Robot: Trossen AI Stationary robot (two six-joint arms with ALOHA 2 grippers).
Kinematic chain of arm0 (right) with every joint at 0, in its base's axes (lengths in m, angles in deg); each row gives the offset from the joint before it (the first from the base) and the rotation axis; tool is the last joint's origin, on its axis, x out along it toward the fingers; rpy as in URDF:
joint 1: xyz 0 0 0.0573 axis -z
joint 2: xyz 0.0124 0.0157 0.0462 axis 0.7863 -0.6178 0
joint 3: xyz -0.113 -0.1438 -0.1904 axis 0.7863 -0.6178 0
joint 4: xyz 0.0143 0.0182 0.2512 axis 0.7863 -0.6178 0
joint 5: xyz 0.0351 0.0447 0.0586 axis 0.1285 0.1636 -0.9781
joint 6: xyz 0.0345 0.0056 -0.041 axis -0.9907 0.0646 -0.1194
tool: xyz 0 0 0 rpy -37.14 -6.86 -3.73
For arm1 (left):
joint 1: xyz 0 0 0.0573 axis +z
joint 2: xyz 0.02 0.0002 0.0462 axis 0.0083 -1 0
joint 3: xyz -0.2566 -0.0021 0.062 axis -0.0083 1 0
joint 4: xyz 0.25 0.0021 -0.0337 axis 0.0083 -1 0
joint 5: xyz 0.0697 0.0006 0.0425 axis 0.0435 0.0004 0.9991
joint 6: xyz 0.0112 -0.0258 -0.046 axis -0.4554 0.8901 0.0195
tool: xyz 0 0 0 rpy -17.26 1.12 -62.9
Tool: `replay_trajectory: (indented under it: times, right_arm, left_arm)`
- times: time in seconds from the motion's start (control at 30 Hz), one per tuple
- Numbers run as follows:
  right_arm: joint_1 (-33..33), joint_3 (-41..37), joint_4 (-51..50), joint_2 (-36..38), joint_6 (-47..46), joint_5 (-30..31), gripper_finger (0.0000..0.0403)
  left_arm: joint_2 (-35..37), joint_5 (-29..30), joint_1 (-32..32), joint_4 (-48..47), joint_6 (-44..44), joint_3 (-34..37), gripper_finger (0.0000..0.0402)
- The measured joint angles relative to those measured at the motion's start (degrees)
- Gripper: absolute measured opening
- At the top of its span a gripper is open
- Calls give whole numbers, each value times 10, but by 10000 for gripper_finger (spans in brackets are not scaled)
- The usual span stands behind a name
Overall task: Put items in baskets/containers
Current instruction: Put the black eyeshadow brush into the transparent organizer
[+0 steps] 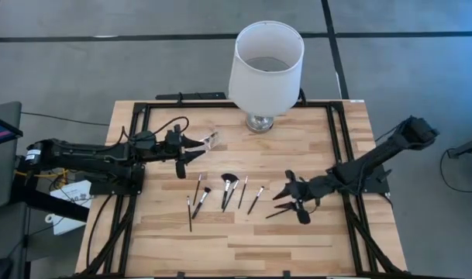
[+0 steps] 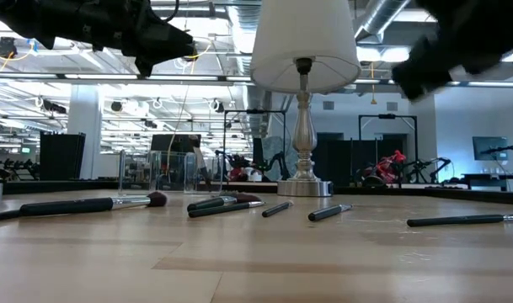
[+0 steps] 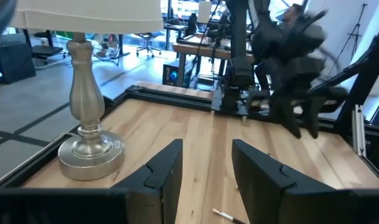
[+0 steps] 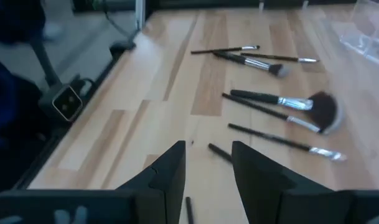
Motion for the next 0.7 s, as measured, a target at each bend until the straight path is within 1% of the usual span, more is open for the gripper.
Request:
replay_trajectory:
  times: [0.07, 0.13, 0.27, 0.37, 0.5, 0.7]
  right_arm:
    - [-2, -54, 90, -3, -6, 0, 120]
    - [-3, -88, 130, -3, 10, 0, 121]
    - [-13, -118, 128, -6, 43, -2, 120]
    - [-26, -123, 124, -29, 44, -2, 120]
    - [-43, -123, 145, -82, 44, -2, 121]
    - [-55, -123, 239, -203, 45, 0, 120]
  left_arm:
    - [0, 0, 0, 0, 0, 0, 136]
    - [0, 0, 0, 0, 0, 0, 136]
    - [0, 0, 0, 0, 0, 0, 136]
    - [0, 0, 0, 0, 2, 0, 136]
    - [0, 0, 0, 0, 2, 0, 136]
    - [0, 0, 0, 0, 2, 0, 136]
